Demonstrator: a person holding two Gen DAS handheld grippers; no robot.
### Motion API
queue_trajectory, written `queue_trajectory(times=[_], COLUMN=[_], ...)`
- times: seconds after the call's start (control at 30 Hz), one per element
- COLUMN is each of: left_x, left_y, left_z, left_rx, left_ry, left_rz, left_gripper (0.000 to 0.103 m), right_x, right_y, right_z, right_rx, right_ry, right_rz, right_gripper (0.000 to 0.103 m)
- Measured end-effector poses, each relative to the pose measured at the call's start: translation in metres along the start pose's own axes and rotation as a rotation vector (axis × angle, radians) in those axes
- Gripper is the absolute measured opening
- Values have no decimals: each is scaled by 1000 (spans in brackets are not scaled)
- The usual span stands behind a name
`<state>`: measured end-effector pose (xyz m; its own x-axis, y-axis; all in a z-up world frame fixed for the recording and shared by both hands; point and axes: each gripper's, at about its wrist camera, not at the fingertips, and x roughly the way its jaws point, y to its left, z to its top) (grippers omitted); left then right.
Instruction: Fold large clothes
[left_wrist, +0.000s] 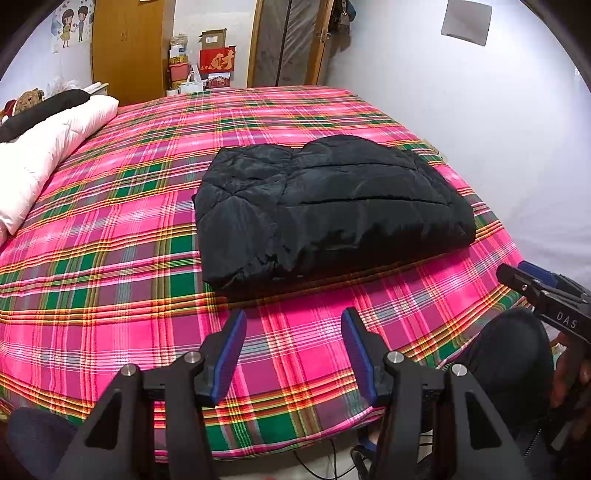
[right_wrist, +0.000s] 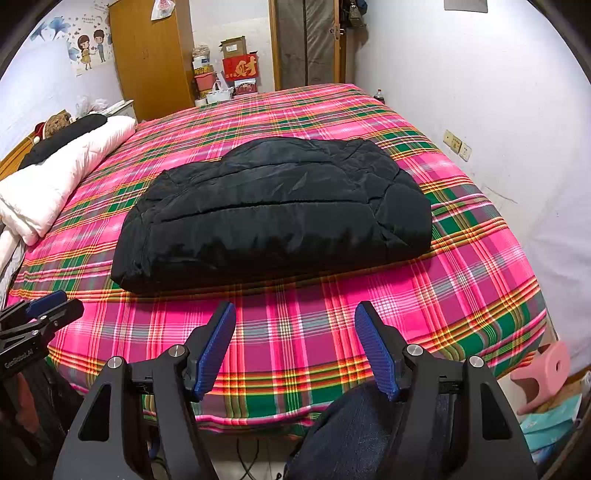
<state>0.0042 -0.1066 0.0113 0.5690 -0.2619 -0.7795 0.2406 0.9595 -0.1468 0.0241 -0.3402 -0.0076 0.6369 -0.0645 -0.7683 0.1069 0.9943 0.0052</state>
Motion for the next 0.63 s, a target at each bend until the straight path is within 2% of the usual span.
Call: queue_trajectory(times=[0.3,0.63], left_x=[0,0], left_y=[-6,0], left_z=[0,-3], left_rx=[19,-12], left_ry=[0,0], left_rz=[9,16], left_gripper=[56,56], right_x=[0,0], right_y=[0,0], right_z=[0,0], right_rx=[0,-1], right_ry=[-1,-5], right_rz=[0,0], right_gripper=[67,67])
